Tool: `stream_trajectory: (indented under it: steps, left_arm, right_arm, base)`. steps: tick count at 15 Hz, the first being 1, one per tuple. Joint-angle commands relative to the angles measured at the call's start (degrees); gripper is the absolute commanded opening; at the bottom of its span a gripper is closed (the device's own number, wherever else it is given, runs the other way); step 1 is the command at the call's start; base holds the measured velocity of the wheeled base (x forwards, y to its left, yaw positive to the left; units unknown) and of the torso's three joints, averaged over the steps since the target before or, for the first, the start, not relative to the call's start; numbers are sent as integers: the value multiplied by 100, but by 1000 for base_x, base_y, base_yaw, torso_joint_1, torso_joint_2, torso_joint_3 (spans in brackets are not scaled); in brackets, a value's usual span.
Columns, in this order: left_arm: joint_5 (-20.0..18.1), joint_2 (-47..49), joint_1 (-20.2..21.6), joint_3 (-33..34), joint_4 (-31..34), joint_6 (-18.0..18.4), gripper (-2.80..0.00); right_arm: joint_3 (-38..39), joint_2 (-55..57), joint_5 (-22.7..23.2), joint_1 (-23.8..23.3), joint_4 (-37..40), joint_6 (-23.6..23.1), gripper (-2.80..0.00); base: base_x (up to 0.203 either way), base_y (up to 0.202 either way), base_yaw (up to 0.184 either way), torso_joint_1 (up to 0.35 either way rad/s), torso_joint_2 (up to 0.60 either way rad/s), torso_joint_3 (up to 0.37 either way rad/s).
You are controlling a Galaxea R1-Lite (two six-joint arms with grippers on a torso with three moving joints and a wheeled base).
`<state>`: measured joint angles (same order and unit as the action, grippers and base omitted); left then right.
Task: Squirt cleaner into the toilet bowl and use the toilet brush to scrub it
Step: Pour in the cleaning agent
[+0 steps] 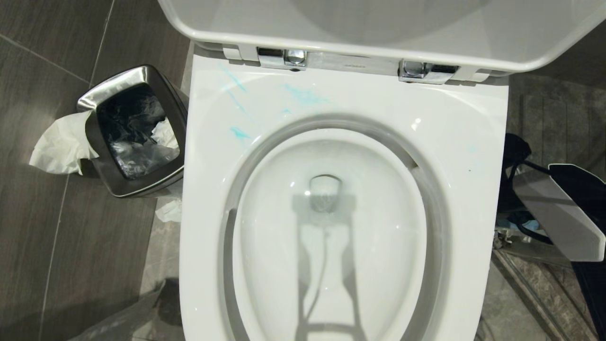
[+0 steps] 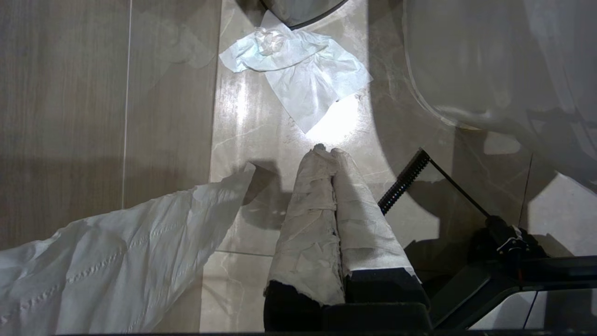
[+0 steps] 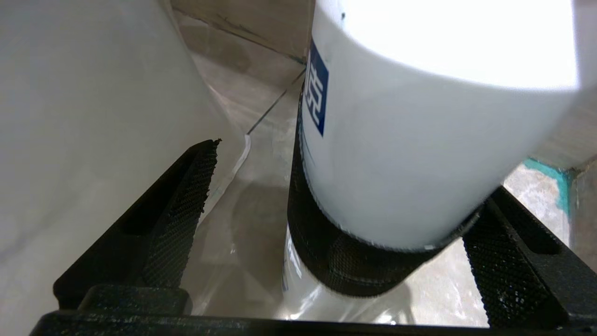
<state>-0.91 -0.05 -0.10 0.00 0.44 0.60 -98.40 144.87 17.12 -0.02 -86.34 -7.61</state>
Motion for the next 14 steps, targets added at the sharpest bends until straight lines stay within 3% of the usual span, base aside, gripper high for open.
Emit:
stream_trajectory:
  steps: [1, 14]
  left_arm:
    - [3, 5, 1, 9, 0, 2, -280]
    - [3, 5, 1, 9, 0, 2, -280]
  right_arm:
    - [-166, 111, 11, -7, -41, -4, 0]
    - [-1043, 598, -32, -7, 37, 30, 0]
  base:
    - [0, 0, 0, 0, 0, 0]
    - [0, 0, 0, 0, 0, 0]
